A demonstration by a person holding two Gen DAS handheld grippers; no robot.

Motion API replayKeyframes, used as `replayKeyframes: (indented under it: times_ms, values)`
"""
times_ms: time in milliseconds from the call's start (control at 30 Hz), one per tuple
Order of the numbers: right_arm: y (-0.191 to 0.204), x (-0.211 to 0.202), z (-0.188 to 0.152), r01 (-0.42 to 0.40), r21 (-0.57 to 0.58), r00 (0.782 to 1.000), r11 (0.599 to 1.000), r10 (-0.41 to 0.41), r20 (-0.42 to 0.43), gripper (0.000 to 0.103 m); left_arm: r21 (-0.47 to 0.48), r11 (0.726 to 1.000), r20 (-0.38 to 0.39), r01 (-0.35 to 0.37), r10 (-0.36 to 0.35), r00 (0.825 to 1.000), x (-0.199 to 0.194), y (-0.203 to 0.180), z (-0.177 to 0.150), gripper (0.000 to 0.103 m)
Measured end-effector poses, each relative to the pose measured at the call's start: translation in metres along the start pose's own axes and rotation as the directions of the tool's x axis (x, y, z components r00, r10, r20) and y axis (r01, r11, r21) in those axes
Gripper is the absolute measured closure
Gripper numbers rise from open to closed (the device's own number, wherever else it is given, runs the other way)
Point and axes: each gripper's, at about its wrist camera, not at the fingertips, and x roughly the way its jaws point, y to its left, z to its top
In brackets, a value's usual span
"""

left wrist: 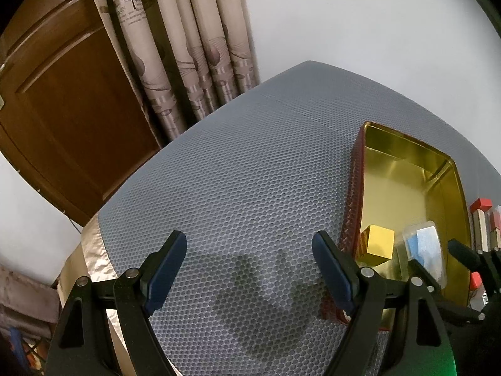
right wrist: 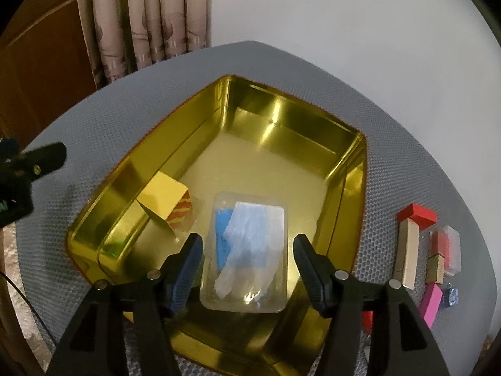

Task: Organize rigid objects
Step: 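Lower the clear plastic box into the tin and open the right gripper, then grasp the black-white zigzag block with the right gripper and lift it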

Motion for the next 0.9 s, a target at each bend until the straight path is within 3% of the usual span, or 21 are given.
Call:
replayKeyframes:
  times_ms: [333,633,900]
  values:
    - [-0.034,-0.053,-0.017,-0.056,0.092,0.995,0.994,0.048,0.088,0.04,0.005,1.0,0.009,-0.012,0.012,1.0,-0.002,-0.003,-0.001,0.023]
    - [-0.121,-0.078,-0.079,0.023,0.181,0.998,0.983,-0.033,0.054,0.04,0.029,0.999,0.023,-0.027,0.026,0.999,-0.005,-0.009,-0.002,0.023]
    - [-0.152,-0.066,-0.117,0.029,0.206,0.999,0.978,-0.034,0.019,0.04,0.052,0.998,0.037,-0.042,0.04,0.999,-0.005,-0.015,-0.003,0.023]
